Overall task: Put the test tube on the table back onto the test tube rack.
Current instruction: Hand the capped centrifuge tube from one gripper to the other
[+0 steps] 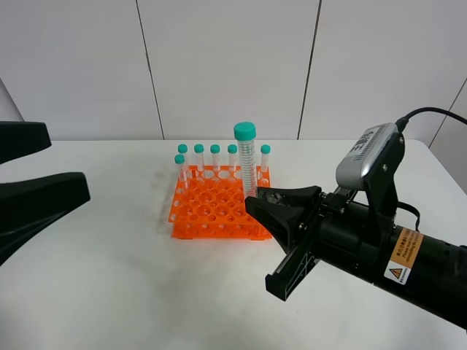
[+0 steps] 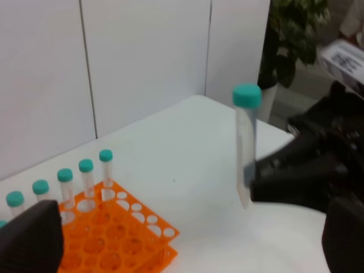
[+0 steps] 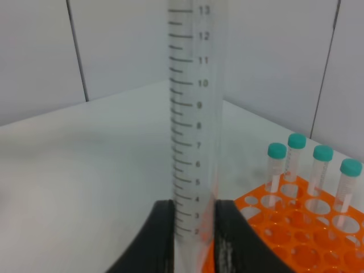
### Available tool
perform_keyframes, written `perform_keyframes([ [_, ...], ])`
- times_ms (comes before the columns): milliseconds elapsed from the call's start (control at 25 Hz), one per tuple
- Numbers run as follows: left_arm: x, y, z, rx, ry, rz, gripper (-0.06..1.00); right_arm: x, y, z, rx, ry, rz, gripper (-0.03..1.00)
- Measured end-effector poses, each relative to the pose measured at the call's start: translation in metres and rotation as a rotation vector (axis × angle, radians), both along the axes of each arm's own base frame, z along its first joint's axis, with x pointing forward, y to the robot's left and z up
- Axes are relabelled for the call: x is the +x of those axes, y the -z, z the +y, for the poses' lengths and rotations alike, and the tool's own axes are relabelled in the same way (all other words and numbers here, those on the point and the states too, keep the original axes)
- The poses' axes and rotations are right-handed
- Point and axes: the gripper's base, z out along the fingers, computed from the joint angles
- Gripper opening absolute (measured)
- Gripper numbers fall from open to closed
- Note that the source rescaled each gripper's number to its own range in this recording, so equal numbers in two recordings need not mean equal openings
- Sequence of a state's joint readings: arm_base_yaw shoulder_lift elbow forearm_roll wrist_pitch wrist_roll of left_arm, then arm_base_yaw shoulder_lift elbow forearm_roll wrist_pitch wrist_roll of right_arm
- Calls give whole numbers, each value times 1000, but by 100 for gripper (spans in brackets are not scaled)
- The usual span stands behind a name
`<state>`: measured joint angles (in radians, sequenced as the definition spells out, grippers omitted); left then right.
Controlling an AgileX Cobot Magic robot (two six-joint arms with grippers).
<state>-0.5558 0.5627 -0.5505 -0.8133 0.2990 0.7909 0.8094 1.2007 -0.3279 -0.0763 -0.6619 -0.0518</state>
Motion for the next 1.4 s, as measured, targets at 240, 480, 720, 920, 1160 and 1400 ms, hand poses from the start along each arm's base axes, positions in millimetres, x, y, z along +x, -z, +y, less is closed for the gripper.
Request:
perform_keyframes([
  [240,23,6,-15,-18,-3,45,100,0,0,0,0,0,0,1],
  [480,36,5,-28,-52,44,38,100,0,0,0,0,0,0,1],
  [720,48,11,-44,-11,132,18,100,0,0,0,0,0,0,1],
  [920,62,15,-63,-3,242,65,99,0,2,0,-15,1,13,1],
  [1160,82,5,-84,-22,334,79,97,0,4,-1,-38,3,32,1],
  [1400,101,9,-96,-4,325,103,97,0,3,-1,-20,10,28,1],
])
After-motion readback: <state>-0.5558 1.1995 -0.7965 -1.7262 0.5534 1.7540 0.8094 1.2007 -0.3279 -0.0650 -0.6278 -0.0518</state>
